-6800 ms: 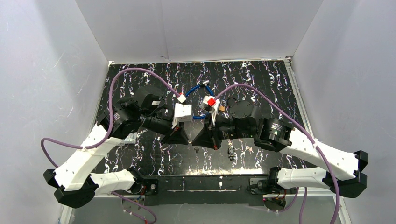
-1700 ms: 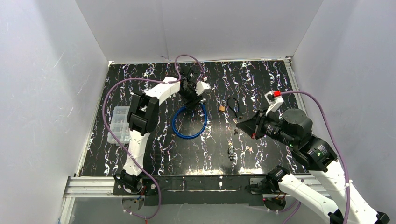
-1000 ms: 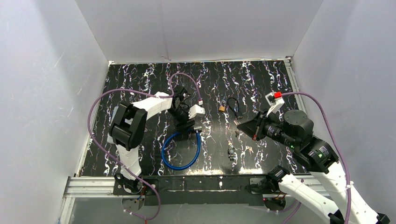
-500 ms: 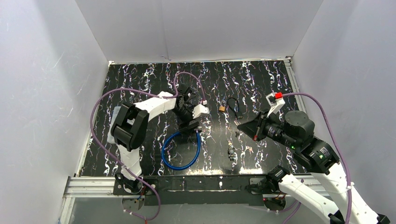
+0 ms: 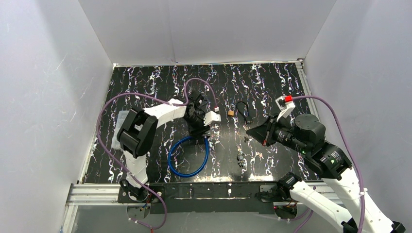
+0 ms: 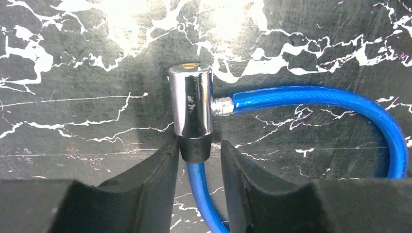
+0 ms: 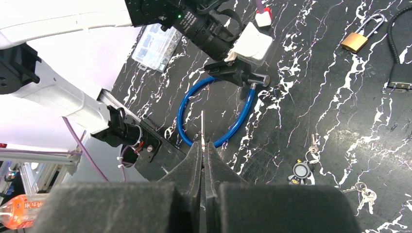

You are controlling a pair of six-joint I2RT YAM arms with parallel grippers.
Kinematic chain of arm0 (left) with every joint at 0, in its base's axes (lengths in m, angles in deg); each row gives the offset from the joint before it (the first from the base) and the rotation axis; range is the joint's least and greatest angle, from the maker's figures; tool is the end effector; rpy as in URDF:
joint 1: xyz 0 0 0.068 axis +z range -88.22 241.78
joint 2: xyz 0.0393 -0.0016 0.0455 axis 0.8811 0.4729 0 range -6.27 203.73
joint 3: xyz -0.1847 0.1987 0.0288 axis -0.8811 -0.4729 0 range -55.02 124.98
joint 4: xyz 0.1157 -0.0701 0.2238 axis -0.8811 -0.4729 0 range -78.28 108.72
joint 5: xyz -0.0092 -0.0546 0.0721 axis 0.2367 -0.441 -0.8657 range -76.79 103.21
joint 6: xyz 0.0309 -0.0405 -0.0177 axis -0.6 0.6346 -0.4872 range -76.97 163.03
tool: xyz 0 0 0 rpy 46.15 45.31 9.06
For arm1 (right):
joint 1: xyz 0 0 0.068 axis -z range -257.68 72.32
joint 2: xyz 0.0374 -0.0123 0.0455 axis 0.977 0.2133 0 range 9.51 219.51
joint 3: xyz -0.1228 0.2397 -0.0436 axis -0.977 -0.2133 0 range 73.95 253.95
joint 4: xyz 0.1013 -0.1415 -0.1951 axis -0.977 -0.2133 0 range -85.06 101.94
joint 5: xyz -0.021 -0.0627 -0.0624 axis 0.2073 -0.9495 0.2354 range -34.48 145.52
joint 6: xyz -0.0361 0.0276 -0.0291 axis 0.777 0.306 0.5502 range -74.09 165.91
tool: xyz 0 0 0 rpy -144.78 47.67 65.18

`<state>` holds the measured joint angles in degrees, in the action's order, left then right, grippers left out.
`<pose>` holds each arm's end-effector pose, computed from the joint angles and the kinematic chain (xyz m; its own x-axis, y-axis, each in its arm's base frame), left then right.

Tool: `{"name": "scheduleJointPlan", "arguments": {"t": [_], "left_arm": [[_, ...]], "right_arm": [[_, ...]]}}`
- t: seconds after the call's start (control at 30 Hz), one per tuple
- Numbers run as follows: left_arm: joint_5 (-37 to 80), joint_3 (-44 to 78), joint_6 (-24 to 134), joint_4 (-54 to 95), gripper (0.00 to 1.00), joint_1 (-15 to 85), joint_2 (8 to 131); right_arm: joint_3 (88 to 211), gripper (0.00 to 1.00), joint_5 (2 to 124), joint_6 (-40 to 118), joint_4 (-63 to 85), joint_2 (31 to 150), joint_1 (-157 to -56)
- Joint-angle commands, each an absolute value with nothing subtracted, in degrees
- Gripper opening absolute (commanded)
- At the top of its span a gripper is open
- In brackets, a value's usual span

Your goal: Unlock with the key

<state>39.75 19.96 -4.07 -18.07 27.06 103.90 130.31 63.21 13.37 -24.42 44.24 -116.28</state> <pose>0.3021 -0.2288 0.1685 -0.0756 0.8497 -0.5218 0.9968 0.0502 -0.0627 0.0864 0.0750 0.3822 -0.5545 0.2395 -0.7970 -0.4995 0.6702 0.5489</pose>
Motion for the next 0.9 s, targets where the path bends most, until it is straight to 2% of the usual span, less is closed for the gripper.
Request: {"name": "scheduleJointPlan", "arguments": {"t": [0.0,0.13,0.47,0.63,0.87], "left_arm": [[40.46,14.44,-5.23,-18.12,0.05,25.51,96.84],[41.9,14.7,-6.17,-21.56,0.0,25.07,91.5],[47.83,20.52,-6.64,-29.26,0.0,24.1,74.61],[47.77,23.84,-9.68,-30.86,0.0,21.43,66.14],[49.78,19.22,-21.99,-25.87,0.0,16.71,50.57]], "right_arm": [[132.33,0.01,64.44,14.32,-23.16,45.06,-115.82],[132.91,0.01,65.09,14.34,-23.68,45.21,-115.79],[134.76,0.01,68.32,14.32,-24.36,45.85,-115.53],[136.42,0.01,75.56,14.22,-23.54,47.23,-115.55],[144.0,0.01,86.19,16.91,-27.36,52.64,-115.72]]}}
